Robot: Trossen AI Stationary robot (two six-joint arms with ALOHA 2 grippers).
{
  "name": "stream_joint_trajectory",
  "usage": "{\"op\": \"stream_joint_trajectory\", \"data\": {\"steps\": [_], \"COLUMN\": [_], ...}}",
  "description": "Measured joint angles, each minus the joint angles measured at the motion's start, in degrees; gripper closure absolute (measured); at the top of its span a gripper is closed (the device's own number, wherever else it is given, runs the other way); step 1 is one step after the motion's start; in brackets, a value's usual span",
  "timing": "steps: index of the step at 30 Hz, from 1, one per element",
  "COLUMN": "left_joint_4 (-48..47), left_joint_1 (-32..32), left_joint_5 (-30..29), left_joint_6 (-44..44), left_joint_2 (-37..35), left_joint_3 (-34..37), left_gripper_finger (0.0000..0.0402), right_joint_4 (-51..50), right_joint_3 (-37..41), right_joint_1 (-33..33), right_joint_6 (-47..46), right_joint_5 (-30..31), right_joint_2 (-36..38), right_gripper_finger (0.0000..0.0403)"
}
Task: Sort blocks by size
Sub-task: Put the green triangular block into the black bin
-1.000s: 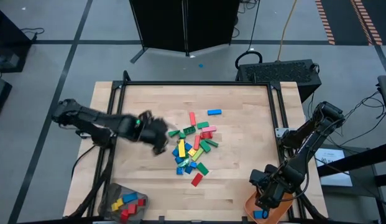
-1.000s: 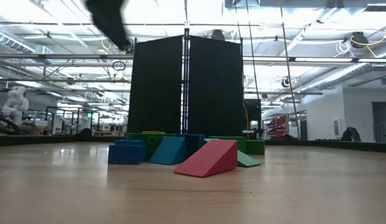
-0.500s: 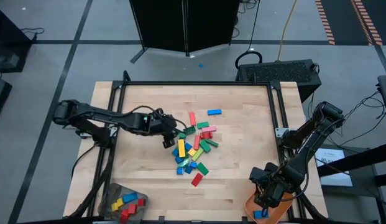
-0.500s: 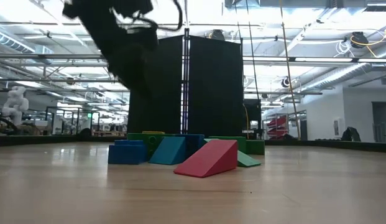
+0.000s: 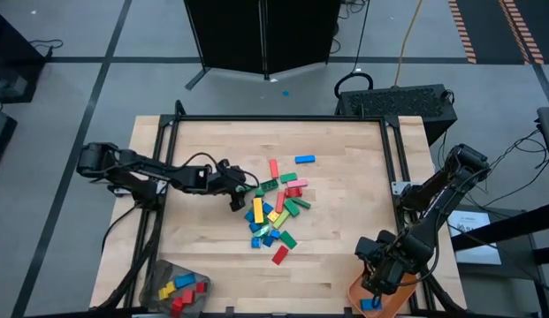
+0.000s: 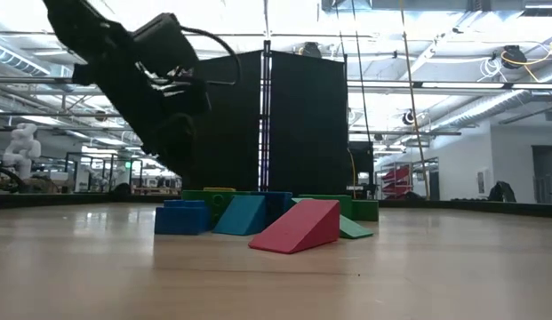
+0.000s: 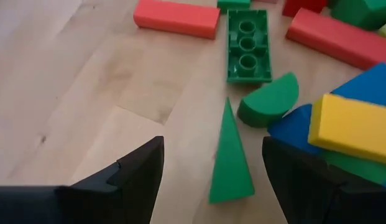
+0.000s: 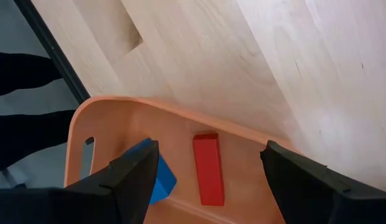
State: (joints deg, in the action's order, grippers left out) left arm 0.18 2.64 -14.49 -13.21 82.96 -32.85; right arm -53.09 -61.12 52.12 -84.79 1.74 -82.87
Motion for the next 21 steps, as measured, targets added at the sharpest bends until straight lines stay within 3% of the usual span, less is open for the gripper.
{"op": "stream_joint_trajectory", "data": {"steps": [10,14,19,21], "left_joint_4": [5.35,6.67,6.53,5.88], "left_joint_1": [0.06,0.0,-0.07,-0.05], "left_joint_5": [5.67,6.62,7.51,7.6], "left_joint_6": [0.5,0.08,0.02,-0.49], "left_joint_2": [7.44,10.1,9.13,7.78], "left_joint_3": [1.09,0.7,0.71,0.76], "left_gripper_finger": [0.0148,0.0205,0.0308,0.0311], "right_joint_4": [-0.49,-0.49,-0.44,-0.47], "right_joint_3": [0.0,0.0,0.0,0.0], "right_joint_1": [-0.02,-0.02,-0.02,-0.02], "right_joint_6": [-0.02,-1.21,-1.53,-1.53], "right_joint_5": [-0.07,-0.09,-0.09,-0.08], "right_joint_2": [0.0,0.0,0.0,0.0], "right_gripper_finger": [0.0126,0.0126,0.0126,0.0126]}}
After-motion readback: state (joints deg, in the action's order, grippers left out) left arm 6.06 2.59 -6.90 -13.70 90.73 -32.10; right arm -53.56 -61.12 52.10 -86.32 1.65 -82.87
